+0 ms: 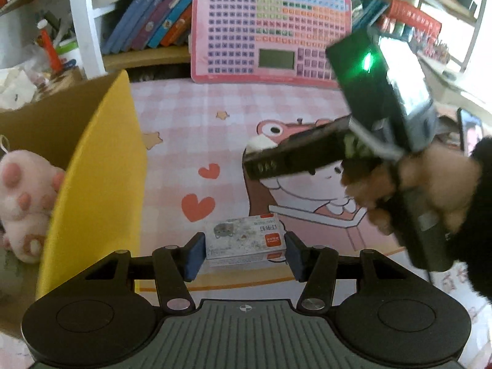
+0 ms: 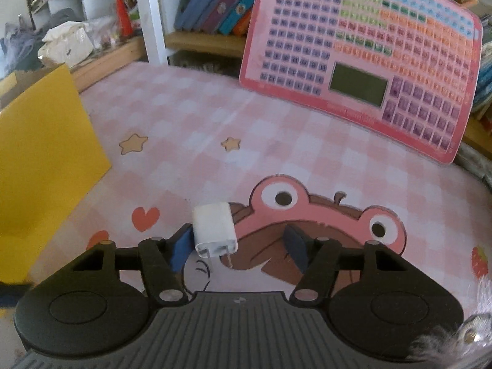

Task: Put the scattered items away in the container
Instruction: 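Grasp the white card box with the left tool while the right tool grasps the charger plug, then lift and carry the card box and charger plug with both tools toward the yellow box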

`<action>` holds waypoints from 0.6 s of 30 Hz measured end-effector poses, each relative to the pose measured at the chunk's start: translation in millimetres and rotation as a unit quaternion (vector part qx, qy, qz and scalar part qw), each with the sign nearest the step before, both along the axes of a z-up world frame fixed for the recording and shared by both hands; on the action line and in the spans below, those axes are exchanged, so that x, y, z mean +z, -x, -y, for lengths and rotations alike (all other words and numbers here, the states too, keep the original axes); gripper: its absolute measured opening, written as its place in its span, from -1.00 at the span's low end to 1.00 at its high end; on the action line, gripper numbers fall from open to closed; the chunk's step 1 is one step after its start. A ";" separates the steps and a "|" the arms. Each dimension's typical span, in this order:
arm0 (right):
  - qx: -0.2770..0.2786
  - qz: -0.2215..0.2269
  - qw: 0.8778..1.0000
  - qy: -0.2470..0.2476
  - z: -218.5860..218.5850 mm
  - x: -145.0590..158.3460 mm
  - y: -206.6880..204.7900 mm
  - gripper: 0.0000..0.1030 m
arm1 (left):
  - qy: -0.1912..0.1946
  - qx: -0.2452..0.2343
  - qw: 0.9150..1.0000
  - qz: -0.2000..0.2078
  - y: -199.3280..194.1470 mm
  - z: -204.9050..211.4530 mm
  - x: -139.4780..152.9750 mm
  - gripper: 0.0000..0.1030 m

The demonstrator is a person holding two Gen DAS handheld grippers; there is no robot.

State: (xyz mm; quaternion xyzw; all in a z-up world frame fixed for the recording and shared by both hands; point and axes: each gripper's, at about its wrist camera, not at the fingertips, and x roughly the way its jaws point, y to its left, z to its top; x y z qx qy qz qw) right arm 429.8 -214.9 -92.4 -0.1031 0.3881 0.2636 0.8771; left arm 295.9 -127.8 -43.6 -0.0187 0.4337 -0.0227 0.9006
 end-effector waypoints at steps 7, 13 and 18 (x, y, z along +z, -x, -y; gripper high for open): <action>-0.001 0.014 1.000 -0.013 1.5 -0.3 6.0 -0.52 | 0.011 -0.008 1.000 0.009 10.9 -1.7 7.0 0.04; -0.031 0.012 0.999 -0.030 23.2 6.7 22.5 -0.52 | 0.018 -0.015 1.000 0.016 19.4 -2.2 9.5 0.04; -0.046 -0.012 0.998 -0.036 41.2 12.0 43.1 -0.52 | 0.031 -0.019 0.999 0.020 26.2 0.4 15.9 0.04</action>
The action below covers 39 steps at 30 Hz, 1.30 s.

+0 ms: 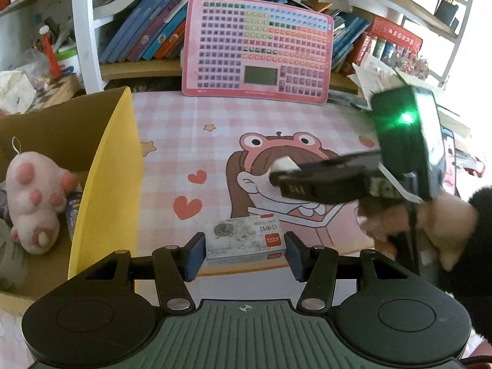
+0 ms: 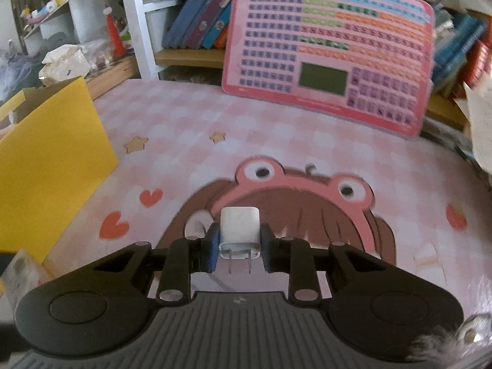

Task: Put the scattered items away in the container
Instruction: 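Lift and carry the card box and charger plug with both tools toward the yellow box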

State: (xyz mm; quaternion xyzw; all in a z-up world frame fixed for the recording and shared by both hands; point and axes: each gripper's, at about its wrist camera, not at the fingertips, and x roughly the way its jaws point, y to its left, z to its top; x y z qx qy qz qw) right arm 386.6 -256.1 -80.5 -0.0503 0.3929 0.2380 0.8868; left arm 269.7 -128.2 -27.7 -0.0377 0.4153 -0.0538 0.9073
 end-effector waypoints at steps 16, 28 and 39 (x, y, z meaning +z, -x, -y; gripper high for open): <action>0.010 -0.040 0.998 -0.043 19.6 18.8 87.2 -0.52 | 0.038 0.005 0.999 -0.002 49.2 1.5 14.5 0.04; 0.019 -0.063 0.997 -0.042 21.7 23.2 142.3 -0.52 | 0.060 0.004 0.998 -0.005 84.7 -8.1 19.4 0.04; 0.008 -0.057 0.998 -0.016 3.4 30.7 182.1 -0.52 | 0.096 -0.011 0.995 -0.005 110.2 -40.8 18.1 0.04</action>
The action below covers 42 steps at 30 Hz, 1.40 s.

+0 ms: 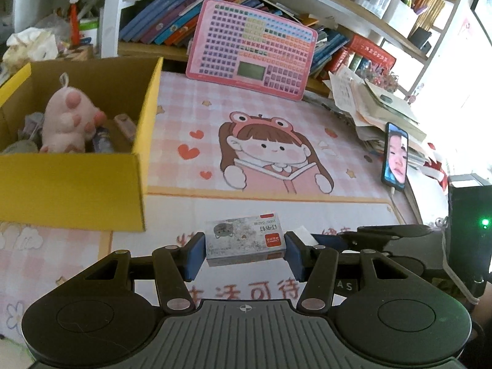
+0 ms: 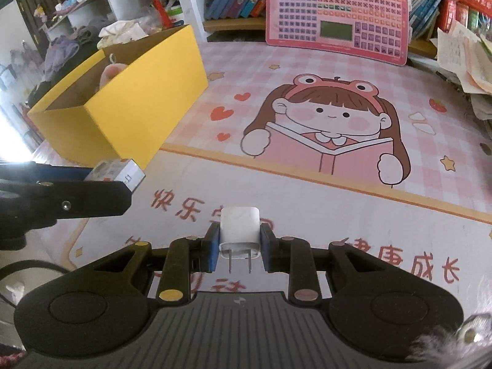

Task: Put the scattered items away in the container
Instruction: 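Lift and carry the card box and charger plug with both tools toward the yellow box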

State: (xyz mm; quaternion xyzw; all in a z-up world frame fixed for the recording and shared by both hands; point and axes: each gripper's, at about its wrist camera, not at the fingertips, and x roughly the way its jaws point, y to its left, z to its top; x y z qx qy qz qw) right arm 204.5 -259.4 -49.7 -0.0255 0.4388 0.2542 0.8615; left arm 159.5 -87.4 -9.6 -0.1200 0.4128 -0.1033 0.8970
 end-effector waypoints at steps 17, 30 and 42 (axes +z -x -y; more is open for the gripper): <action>-0.015 0.000 0.999 0.035 -79.7 10.6 81.2 -0.52 | 0.044 -0.014 0.999 -0.020 66.3 -97.0 -12.4 0.04; 0.020 0.020 0.998 0.053 -154.0 14.0 120.6 -0.52 | 0.054 0.018 0.998 -0.017 100.9 -171.3 -18.2 0.04; 0.068 0.034 0.995 0.069 -200.2 17.7 127.5 -0.52 | 0.064 0.071 0.995 -0.010 116.2 -221.8 -24.2 0.04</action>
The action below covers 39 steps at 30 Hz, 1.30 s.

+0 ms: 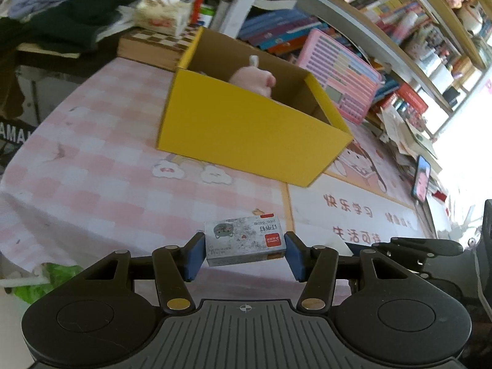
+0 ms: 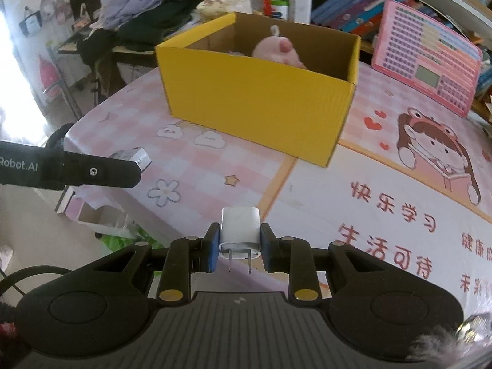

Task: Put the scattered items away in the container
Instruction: 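Lift and carry the card box and charger plug with both tools toward the yellow box, then lower both held items into the yellow box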

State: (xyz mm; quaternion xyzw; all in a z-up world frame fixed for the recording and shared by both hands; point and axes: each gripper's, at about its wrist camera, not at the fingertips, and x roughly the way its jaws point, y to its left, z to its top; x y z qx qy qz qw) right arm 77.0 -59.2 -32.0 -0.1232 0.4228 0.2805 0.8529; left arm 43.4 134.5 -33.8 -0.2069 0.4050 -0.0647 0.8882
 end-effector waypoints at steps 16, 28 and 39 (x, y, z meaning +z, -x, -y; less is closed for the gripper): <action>0.027 0.032 0.999 0.013 -24.1 21.3 -12.4 -0.52 | -0.001 0.031 0.999 0.036 -13.2 -27.0 9.4 0.04; 0.022 0.092 0.995 -0.038 -22.8 67.5 -74.2 -0.52 | -0.054 0.016 0.992 0.114 -67.0 -15.6 53.3 0.04; 0.031 0.107 0.994 0.006 -36.3 56.3 -173.5 -0.52 | -0.116 -0.013 0.989 0.090 -147.4 6.8 40.7 0.04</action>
